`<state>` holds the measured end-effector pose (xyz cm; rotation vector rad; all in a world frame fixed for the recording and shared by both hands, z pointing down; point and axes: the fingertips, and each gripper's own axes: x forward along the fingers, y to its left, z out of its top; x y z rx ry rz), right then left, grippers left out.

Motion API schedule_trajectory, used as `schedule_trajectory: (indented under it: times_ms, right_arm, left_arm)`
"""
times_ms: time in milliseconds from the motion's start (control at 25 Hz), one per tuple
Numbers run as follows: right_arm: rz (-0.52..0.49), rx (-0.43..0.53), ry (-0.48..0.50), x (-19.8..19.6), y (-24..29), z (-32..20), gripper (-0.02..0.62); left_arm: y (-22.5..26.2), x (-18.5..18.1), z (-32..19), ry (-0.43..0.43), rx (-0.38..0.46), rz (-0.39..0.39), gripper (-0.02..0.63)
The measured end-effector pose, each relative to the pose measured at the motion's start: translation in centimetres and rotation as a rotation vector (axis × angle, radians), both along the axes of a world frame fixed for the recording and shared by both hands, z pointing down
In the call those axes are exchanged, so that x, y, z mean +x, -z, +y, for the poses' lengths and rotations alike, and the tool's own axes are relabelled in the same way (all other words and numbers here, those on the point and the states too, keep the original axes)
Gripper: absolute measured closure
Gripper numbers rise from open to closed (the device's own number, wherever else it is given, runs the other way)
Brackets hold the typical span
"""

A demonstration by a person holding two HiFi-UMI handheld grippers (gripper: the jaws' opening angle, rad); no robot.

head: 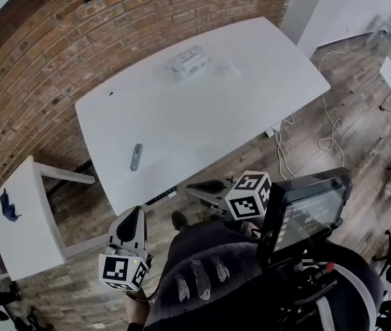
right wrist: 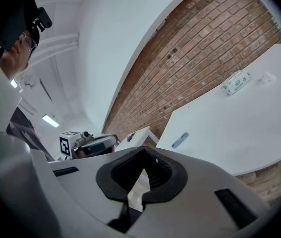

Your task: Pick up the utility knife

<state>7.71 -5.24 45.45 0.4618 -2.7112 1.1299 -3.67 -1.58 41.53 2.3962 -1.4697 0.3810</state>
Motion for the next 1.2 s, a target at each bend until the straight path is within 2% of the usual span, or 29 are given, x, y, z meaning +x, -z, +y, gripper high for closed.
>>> schedule_trajectory:
  times_ms: [120, 360, 640, 880, 1200]
  right_arm:
    - [0.024, -0.002, -0.018, -1.9, -0.1, -0.5, 0.595]
    - [0.048, -0.018, -0.089, -3.8, 0.0, -1.0, 0.595]
    - [0.076, -0.046, -0.138, -4.9, -0.2, -1.1, 0.595]
    - [0.131, -0.041, -0.146, -7.6, -0.7, -1.1, 0.595]
    - [0.181, -0.007, -0.147, -8.5, -0.7, -1.0, 0.595]
  left_arm:
    - [-0.6, -1.6, -1.3, -0.041, -0.007, 0.009, 0.609]
    - [-1.4, -4.1, -3.4, -0.109, -0.008, -0.026, 0.609]
    - [-3.8, -6.4, -5.3, -0.124, -0.062, -0.077, 0.609]
    - [-6.3, -9.3, -7.2, -0.129, -0.087, -0.127, 0.609]
    - [-10.4, -9.2, -10.3, -0.129, -0.090, -0.253, 0.609]
